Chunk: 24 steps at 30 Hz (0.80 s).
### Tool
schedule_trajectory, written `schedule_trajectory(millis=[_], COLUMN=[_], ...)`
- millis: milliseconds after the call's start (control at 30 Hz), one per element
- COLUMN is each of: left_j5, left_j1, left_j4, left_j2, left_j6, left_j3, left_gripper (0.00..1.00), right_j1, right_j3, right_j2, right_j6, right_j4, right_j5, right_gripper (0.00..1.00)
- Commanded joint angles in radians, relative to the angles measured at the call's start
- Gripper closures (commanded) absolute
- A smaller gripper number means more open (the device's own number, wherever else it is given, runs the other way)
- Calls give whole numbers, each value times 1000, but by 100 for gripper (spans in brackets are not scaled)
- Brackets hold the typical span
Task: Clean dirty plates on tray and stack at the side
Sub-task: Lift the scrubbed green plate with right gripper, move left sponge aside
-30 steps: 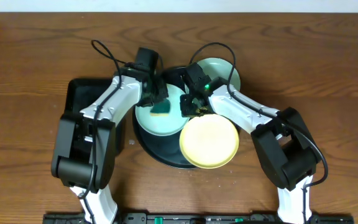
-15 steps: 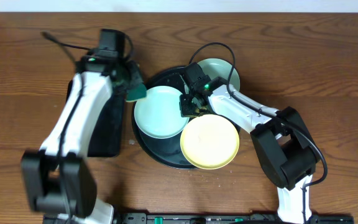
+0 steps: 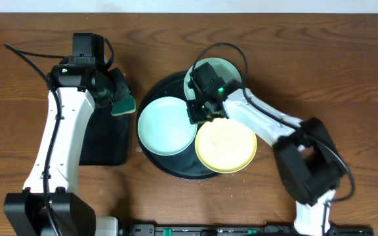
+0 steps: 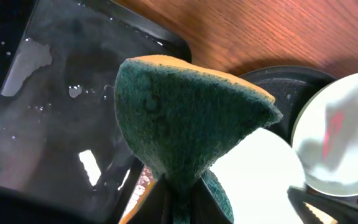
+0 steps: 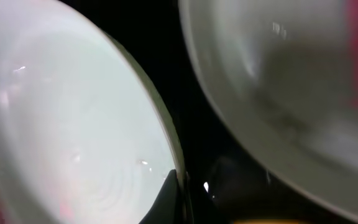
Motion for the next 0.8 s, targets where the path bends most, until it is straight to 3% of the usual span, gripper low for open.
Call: schedule_trajectory(millis=[0, 167, 333, 767], left_j5=[-27, -27, -27, -27], left_j1=[3, 3, 3, 3], left_j4=[-2, -2, 5, 12], left_j2=[-1, -1, -1, -1], left_j6=[19, 21, 21, 21], left_j3=[15, 15, 15, 13], left_gripper=[93, 93, 93, 93], right_j1=[13, 17, 50, 349], right_j3=[11, 11, 10, 10], right_j2=[-144, -240, -324, -336], right_j6=[-53, -75, -134, -150], right_j4=[-15, -84, -147, -140], right_j5=[58, 231, 532, 1308], right_gripper=[99, 99, 99, 99])
